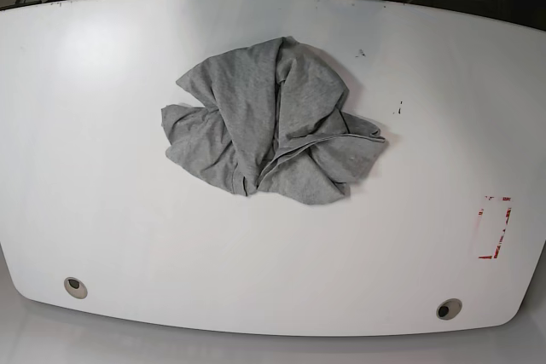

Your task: Layout the t-shirt on the table in an organized manner, then fold the t-shirt properly

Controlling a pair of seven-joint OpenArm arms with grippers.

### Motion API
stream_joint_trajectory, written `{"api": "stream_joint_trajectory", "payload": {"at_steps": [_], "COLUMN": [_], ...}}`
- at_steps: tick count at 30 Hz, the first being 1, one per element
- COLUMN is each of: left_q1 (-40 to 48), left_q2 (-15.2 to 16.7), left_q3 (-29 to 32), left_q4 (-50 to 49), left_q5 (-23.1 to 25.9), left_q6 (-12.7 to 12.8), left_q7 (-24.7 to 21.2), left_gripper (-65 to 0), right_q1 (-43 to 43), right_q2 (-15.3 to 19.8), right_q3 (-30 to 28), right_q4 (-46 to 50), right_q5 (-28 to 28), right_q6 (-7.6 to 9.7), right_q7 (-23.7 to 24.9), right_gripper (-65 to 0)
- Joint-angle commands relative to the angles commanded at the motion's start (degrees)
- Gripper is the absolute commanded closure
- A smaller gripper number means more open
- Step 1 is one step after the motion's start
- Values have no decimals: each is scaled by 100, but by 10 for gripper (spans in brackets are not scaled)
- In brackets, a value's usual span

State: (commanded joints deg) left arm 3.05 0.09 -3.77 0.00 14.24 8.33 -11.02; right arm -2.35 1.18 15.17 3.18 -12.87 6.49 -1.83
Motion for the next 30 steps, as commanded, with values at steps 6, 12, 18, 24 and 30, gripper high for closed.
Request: {"api": "stream_joint_trajectory", "payload": {"at_steps": [6,12,18,24,30], "left_q1": [-7,-4,-2,-8,-2], "left_q2": [19,28,27,38,44], "left_q3": [7,2,3,9,8], "left_q4": [0,0,0,0,0], "left_q5": [1,-5,-7,-5,-12], "left_q6": [-4,-6,-7,0,-7], "left_q7": [-12,-31,-37,-40,-66], "left_gripper": [-11,-10,-10,-10,-10], "right_q1": [1,5,-3,-4,3], "right_q2": [-7,-6,-12,-17,-19], "right_q3": [2,-1,3,-6,-3], "right_q4": [-10,0,-4,-2,-5], "right_q5": [3,7,6,-3,-3], "right_q6": [3,9,12,9,19], "right_q7": [-3,-21,-26,-36,-36], "right_gripper": [-11,-8,-6,-6,-6]}}
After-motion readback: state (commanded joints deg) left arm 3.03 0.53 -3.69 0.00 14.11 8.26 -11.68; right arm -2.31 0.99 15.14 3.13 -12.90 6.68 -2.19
